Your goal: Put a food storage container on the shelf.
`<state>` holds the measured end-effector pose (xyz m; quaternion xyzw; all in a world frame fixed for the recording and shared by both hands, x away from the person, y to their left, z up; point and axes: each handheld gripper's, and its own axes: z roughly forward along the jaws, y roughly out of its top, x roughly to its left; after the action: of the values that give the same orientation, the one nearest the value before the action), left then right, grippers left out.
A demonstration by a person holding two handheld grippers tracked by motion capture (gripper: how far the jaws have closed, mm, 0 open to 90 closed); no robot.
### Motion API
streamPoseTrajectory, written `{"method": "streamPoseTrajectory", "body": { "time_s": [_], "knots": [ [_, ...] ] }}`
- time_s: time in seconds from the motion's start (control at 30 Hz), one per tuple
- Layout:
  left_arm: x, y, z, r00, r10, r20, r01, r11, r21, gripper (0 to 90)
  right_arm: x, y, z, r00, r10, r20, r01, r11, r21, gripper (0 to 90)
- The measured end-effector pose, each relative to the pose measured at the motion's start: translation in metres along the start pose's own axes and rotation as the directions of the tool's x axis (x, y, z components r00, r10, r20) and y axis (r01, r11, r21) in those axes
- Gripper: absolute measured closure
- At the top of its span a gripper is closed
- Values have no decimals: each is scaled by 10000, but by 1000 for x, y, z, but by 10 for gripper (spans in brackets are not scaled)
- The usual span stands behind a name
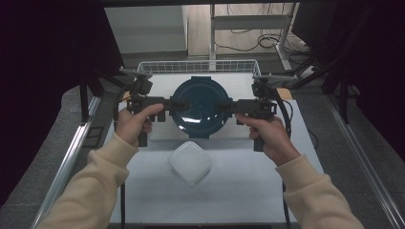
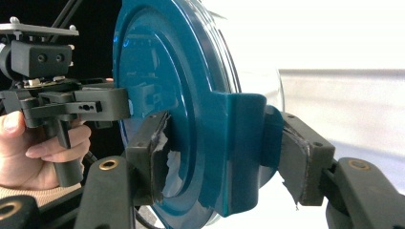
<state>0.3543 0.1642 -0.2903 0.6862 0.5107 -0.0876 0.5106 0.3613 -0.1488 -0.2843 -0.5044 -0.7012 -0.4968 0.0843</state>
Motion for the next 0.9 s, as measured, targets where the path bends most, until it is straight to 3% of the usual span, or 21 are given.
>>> {"method": "streamPoseTrajectory", "body": {
  "time_s": [0.23, 0.47, 0.9],
  "knots": [
    [-1, 32, 0, 10000, -20, 81, 22, 9998, -208, 351, 5, 37, -3, 9995, -306, 29, 306, 9995, -105, 411],
    [6, 54, 10, 9999, -116, 30, 117, 9998, -147, 351, -5, 66, 3, 9989, -469, 20, 468, 9987, 198, 411],
    [22, 66, 20, 9991, -420, 2, 420, 9991, -97, 351, -21, 87, 17, 9988, -495, -47, 497, 9978, 439, 411]
  ]
}}
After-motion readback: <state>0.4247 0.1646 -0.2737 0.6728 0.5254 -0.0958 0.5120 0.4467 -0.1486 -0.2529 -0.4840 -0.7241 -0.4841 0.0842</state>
